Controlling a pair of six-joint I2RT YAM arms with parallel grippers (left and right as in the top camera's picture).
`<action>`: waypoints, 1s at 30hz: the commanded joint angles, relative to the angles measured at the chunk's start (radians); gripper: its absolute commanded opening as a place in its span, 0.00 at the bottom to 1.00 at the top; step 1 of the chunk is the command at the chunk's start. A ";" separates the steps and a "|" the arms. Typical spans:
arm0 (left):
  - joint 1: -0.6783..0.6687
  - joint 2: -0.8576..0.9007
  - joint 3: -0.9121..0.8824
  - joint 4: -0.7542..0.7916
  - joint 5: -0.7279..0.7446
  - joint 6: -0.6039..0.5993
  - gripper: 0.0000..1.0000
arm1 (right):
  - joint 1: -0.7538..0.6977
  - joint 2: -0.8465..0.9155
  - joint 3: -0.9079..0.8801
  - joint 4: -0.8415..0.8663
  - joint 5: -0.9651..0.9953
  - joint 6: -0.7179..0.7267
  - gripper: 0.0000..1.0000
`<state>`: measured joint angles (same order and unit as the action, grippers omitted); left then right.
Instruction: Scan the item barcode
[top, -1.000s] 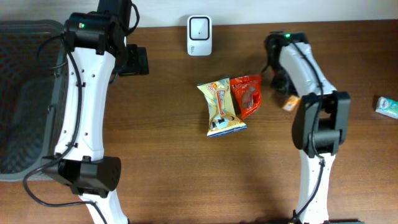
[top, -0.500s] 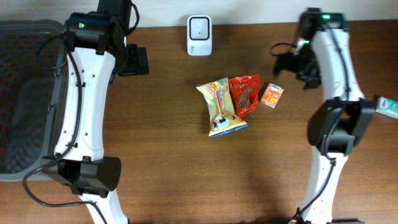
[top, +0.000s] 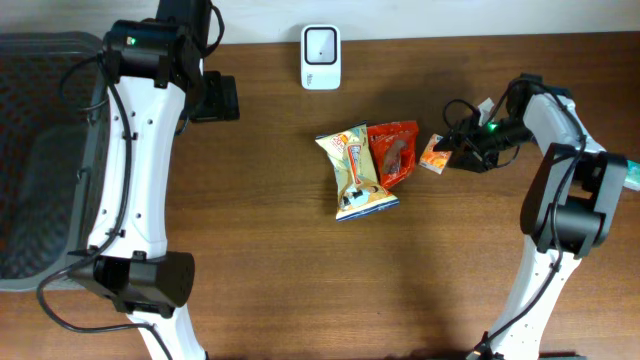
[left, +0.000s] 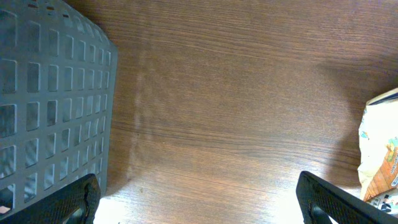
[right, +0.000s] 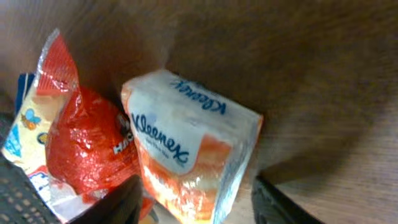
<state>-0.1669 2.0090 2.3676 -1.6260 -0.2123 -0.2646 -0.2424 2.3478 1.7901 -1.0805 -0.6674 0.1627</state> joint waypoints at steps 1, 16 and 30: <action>0.002 -0.001 0.005 0.001 0.007 0.005 0.99 | 0.000 0.016 -0.027 0.027 0.024 0.008 0.37; 0.002 -0.001 0.005 0.001 0.007 0.005 0.99 | 0.206 0.014 0.377 -0.476 -0.525 -0.804 0.04; 0.002 -0.001 0.005 0.001 0.007 0.005 0.99 | 0.513 0.014 0.422 -0.066 0.730 -0.030 0.04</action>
<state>-0.1669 2.0090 2.3676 -1.6260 -0.2123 -0.2646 0.1833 2.3615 2.1643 -1.1927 -0.4652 -0.1028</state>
